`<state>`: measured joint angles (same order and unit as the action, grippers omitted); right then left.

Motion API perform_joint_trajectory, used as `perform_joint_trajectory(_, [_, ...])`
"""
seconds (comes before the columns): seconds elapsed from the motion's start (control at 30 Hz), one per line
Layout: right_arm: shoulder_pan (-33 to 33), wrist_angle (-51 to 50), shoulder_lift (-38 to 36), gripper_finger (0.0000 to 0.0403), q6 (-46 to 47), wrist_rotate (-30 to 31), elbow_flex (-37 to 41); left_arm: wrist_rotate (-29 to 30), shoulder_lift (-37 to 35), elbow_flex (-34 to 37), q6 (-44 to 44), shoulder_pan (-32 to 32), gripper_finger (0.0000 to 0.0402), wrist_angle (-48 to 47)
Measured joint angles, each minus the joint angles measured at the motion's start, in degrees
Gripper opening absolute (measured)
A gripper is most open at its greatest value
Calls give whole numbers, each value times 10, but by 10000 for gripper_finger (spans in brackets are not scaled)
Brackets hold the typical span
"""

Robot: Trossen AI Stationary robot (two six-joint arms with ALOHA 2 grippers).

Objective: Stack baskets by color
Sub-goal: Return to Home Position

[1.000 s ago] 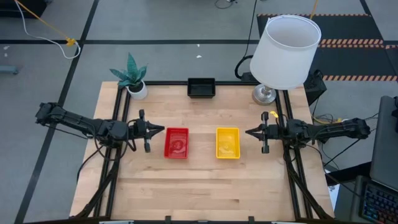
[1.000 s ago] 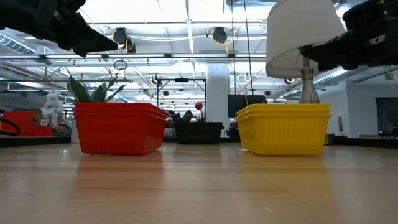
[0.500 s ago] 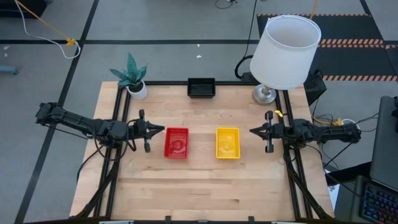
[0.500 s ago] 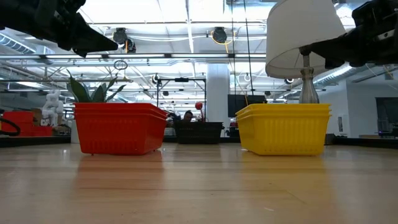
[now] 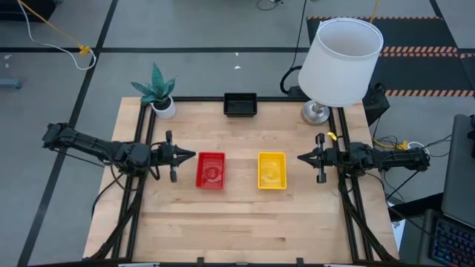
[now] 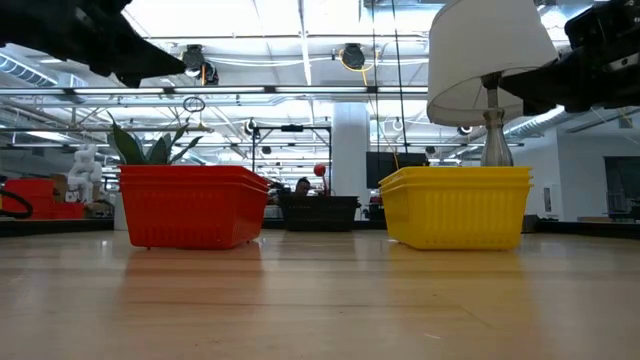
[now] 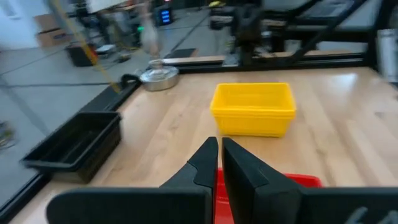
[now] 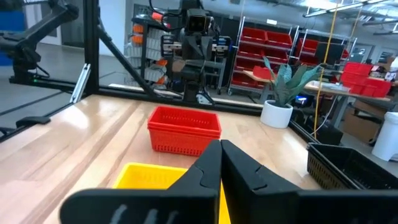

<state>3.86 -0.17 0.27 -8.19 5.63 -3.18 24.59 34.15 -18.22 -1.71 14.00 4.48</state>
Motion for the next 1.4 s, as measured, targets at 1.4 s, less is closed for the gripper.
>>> perform_joint_trajectory(1.4, [0,55,4,0,30,3,1,-173,-313,177,-87,-1,26,31])
